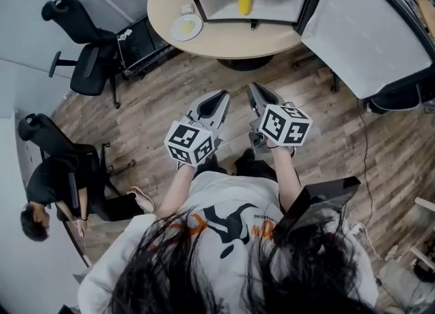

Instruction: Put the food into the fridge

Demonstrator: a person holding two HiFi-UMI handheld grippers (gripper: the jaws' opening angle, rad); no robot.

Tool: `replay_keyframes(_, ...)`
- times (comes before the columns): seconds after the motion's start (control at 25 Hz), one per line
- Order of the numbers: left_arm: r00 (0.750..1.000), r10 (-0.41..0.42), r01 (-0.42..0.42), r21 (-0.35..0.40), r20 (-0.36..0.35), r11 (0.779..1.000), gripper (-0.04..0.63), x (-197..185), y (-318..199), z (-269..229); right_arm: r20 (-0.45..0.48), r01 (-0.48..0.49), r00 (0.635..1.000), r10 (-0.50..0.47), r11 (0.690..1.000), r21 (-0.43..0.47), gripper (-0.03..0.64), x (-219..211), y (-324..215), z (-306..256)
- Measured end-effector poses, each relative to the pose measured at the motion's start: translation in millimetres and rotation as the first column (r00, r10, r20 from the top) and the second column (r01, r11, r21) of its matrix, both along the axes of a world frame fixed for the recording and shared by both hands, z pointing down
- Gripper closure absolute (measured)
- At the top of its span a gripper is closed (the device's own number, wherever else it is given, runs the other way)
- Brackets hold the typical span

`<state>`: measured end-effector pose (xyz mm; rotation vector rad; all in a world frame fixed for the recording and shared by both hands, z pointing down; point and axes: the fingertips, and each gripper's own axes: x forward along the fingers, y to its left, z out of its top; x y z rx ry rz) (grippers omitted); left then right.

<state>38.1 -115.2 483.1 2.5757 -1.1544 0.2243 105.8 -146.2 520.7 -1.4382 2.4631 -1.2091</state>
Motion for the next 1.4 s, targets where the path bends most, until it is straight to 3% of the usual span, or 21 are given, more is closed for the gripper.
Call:
replay_keyframes(0.28,1.0,0.03,-0.03,0.01,0.002,0.999,0.581,-9.8,5.6,-6.4,-0.008,-0.003,1.0,0.004,1.0,0.028,0.578,-17.4,4.5,-9.6)
replay_keyframes(0.6,0.999,0.047,-0.046,0.021,-0.022,0.999,0.581,-59.9,24.3,-12.8,-0.044,-0.009,0.999,0.011,0.999,0.038,0.582,-67.5,25.8,-15.0)
replay_keyframes(0.76,0.998,0.065,-0.064,0.017,-0.029,0.998,0.581,-88.0,43.1,-9.9,-0.085,-0.01,0.996,0.014,0.999,0.051,0.592,-96.9,47.4,-14.3)
replay_keyframes(1.04,0.994,0.1,-0.099,0.012,-0.054,0.995,0.581,-128.1,77.1,-5.0,-0.079,-0.041,0.996,0.043,0.999,0.029,0.594,-136.9,93.1,-8.3)
replay_keyframes(1.4,0.985,0.138,-0.137,0.022,-0.105,0.99,0.581,-150.9,127.4,-3.4,-0.094,-0.076,0.992,0.08,0.996,0.041,0.597,-158.4,146.4,-12.8)
